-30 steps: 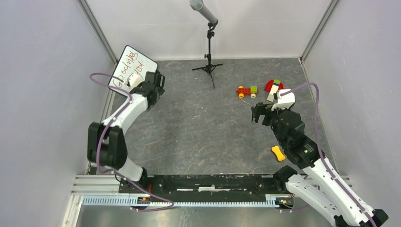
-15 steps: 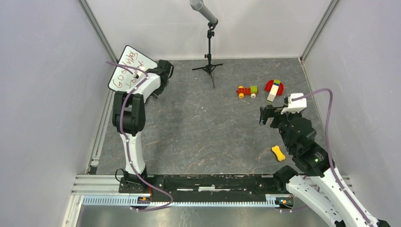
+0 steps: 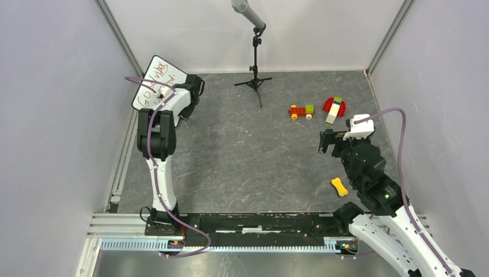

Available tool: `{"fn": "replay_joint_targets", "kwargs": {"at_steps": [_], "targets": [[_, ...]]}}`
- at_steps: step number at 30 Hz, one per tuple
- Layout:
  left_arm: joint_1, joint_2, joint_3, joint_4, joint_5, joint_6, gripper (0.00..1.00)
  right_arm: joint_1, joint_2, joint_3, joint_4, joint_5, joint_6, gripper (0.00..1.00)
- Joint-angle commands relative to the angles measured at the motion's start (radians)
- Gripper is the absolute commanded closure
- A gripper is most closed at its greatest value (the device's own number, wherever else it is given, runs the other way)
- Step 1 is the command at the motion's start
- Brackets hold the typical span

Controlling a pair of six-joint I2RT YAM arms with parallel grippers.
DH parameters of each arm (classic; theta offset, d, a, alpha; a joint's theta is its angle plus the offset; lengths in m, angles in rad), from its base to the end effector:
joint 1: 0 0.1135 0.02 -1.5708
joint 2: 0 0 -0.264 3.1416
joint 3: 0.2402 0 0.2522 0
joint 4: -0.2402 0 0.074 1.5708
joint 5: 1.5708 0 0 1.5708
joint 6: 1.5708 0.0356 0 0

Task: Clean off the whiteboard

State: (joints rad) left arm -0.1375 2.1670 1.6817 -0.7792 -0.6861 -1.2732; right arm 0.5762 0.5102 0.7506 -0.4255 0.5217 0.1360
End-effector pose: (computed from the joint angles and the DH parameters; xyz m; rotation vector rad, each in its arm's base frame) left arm 0.4424 -0.0385 0.1739 -1.4259 1.9850 0.4194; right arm 0.1072 0.0485 0.3397 -0.0035 1.7315 0.0663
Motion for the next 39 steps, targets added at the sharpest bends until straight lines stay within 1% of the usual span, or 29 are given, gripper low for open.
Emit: {"fn": "replay_joint_targets", "kwargs": {"at_steps": [1, 6, 8, 12, 14, 16, 19, 25, 28, 33, 38, 39], "targets": [[0.013, 0.024, 0.051, 0.028, -0.007, -0.017, 0.55, 0.002, 0.027, 0.036, 0.025, -0.035, 0.014, 0.02], [0.012, 0.025, 0.055, 0.029, 0.008, -0.010, 0.57, 0.002, 0.025, 0.001, 0.057, -0.075, 0.044, 0.02], [0.013, 0.024, 0.045, 0.030, 0.009, 0.005, 0.60, 0.002, 0.027, -0.005, 0.066, -0.088, 0.046, 0.02], [0.012, 0.002, -0.015, 0.033, 0.032, 0.019, 0.72, 0.002, 0.044, -0.013, 0.081, -0.098, 0.047, 0.02], [0.007, -0.019, -0.057, 0.044, 0.038, 0.031, 0.75, 0.002, 0.058, -0.018, 0.086, -0.101, 0.049, 0.02], [0.004, -0.038, -0.098, 0.069, 0.061, 0.044, 0.82, 0.002, 0.075, -0.022, 0.092, -0.111, 0.053, 0.02], [0.000, -0.062, -0.142, 0.079, 0.076, 0.059, 0.90, 0.002, 0.098, -0.033, 0.108, -0.137, 0.066, 0.02], [-0.043, -0.139, -0.248, 0.078, 0.088, 0.057, 0.94, 0.002, 0.125, -0.080, 0.136, -0.157, 0.090, 0.02], [-0.087, -0.185, -0.300, 0.077, 0.073, 0.057, 0.98, 0.002, 0.137, -0.086, 0.144, -0.161, 0.089, 0.02], [-0.190, -0.277, -0.424, 0.060, 0.056, -0.016, 0.98, 0.003, 0.144, -0.095, 0.150, -0.160, 0.078, 0.02], [-0.343, -0.365, -0.550, 0.043, 0.069, -0.154, 0.98, 0.002, 0.150, -0.111, 0.161, -0.155, 0.071, 0.02], [-0.388, -0.378, -0.566, 0.033, 0.060, -0.198, 0.98, 0.002, 0.152, -0.114, 0.163, -0.154, 0.070, 0.02]]}}
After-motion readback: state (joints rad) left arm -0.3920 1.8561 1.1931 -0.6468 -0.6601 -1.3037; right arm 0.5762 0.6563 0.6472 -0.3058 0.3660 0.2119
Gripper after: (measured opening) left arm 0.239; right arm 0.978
